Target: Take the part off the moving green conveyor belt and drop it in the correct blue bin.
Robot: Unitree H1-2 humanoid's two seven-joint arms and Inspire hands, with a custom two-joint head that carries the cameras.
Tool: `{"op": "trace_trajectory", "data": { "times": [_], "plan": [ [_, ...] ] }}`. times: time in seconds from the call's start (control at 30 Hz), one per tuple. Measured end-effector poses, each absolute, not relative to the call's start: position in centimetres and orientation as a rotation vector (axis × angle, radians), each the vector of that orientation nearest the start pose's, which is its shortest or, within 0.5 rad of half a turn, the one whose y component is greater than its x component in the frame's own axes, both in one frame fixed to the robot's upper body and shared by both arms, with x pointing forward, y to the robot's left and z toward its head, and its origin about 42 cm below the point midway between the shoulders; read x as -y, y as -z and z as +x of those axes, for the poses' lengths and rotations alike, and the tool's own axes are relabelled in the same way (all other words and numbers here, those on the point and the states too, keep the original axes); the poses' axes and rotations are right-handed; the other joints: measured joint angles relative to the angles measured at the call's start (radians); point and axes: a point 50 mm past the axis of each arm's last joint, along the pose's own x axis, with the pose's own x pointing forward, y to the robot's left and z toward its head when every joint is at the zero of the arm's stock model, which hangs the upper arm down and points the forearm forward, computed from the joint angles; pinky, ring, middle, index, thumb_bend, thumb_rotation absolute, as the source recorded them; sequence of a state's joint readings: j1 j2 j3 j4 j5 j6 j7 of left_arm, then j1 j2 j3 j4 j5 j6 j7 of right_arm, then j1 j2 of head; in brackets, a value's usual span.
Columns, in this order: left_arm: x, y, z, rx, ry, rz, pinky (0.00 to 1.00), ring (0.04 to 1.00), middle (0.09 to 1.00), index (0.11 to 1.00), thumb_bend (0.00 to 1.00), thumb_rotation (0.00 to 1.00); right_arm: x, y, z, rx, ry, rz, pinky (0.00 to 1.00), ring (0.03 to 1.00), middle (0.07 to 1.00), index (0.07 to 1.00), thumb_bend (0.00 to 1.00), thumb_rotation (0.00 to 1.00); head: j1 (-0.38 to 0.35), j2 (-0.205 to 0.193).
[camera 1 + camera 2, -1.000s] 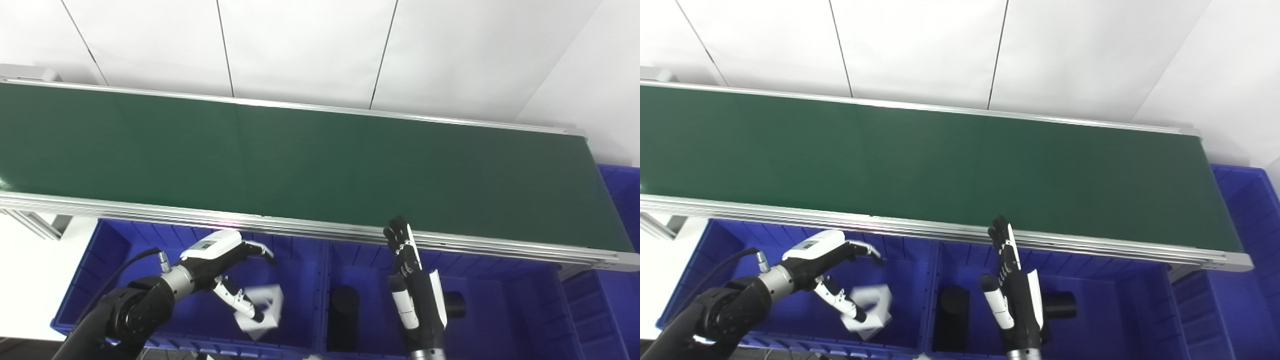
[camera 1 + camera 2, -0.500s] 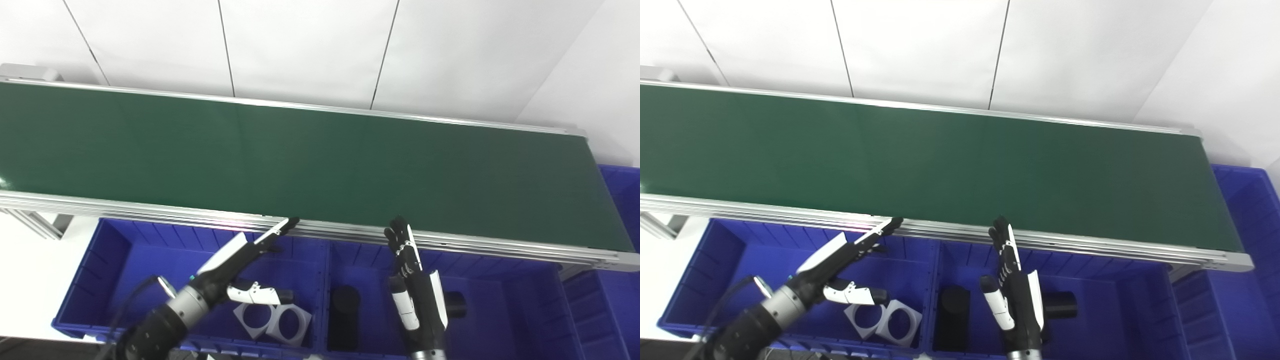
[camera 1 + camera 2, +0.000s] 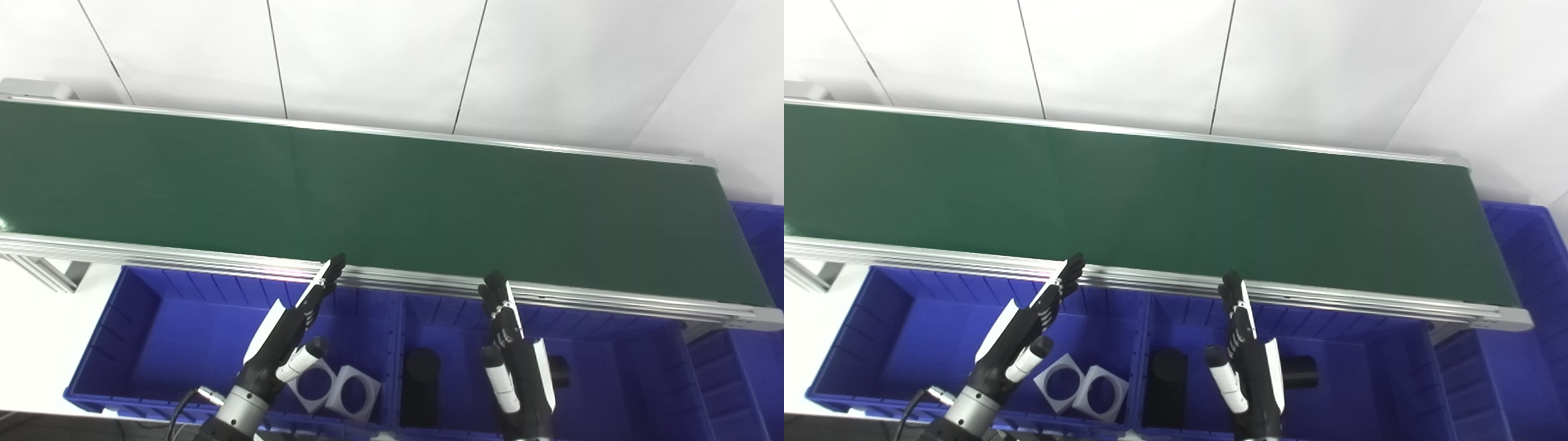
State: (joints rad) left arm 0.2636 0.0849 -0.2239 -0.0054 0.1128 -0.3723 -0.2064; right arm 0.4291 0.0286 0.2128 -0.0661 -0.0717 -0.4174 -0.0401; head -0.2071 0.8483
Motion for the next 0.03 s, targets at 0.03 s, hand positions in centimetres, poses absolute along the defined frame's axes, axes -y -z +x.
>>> {"op": "trace_trajectory", "data": {
  "times": [0.03],
  "plan": [
    [-17.87,-5.8,18.11,0.11,0.401,0.142,1.0,1.0,1.0,1.0,0.86,0.98,16.55,-5.82,13.34,0.078,-0.059,0.025,0.99,0.968,0.982,1.0,0.74,0.86,0.005,0.0]
  ]
}}
